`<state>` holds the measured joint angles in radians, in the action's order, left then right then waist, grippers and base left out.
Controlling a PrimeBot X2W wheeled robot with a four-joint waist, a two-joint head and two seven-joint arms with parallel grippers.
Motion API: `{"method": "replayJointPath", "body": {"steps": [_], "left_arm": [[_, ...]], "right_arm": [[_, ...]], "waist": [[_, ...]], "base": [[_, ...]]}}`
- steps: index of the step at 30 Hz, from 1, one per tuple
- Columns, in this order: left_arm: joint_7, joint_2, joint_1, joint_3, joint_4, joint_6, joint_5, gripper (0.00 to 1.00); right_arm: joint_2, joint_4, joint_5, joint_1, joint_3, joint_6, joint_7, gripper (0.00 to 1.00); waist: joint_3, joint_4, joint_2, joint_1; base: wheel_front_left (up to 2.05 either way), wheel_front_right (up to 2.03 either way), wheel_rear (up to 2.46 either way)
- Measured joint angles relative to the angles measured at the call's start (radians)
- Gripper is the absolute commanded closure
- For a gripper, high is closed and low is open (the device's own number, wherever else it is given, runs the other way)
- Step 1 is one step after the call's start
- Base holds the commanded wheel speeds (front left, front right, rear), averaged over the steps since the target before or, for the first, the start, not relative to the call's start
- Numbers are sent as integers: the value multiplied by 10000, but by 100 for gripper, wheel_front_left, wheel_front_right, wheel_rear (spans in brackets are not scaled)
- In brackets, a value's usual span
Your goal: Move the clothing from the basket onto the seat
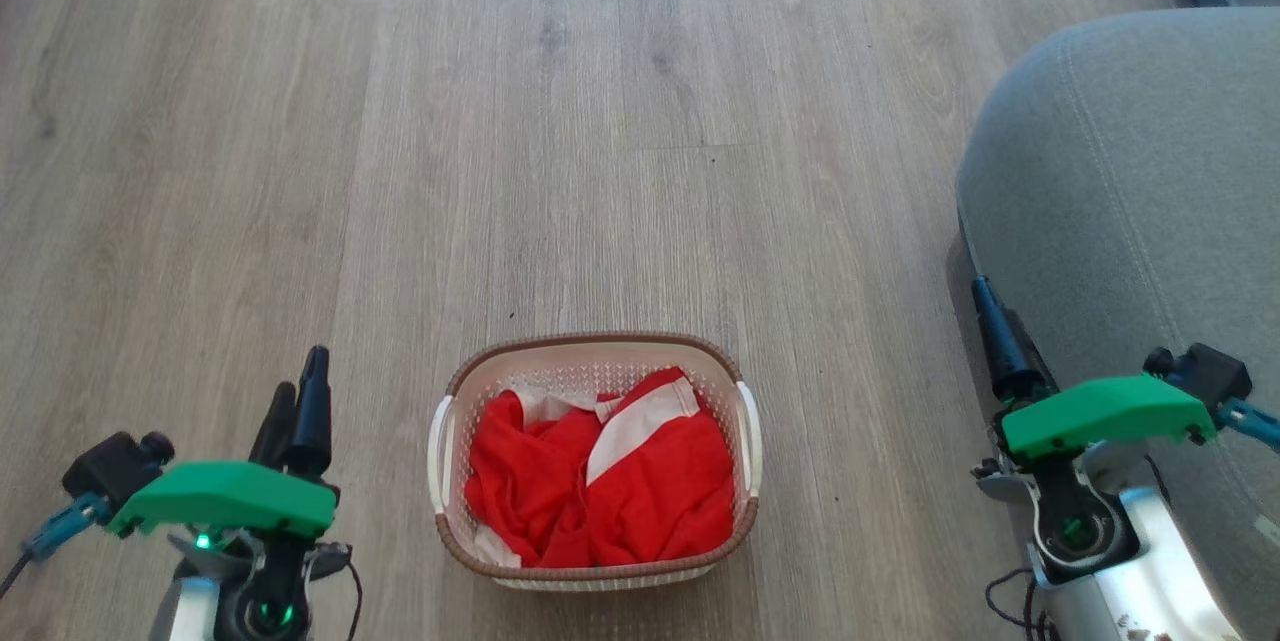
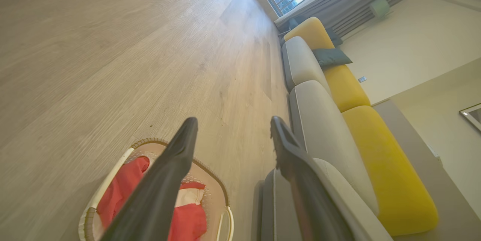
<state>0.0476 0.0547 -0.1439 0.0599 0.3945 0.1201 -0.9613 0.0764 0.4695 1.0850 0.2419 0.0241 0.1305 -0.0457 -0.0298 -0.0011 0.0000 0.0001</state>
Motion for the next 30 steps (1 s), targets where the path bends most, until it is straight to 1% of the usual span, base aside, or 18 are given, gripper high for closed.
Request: {"method": "replayJointPath", "body": {"steps": [11, 30], "left_arm": [[345, 42, -341, -102, -134, -2, 1873, 0], [876, 67, -851, -238, 71, -4, 4266, 0]], "right_arm": [[109, 418, -1471, 491, 322, 0, -341, 0], [245, 855, -3503, 1286, 917, 0, -871, 0]], "waist": [[-64, -17, 0, 0], [-175, -42, 0, 0]], "base": [[0, 0, 0], [0, 0, 0]]}}
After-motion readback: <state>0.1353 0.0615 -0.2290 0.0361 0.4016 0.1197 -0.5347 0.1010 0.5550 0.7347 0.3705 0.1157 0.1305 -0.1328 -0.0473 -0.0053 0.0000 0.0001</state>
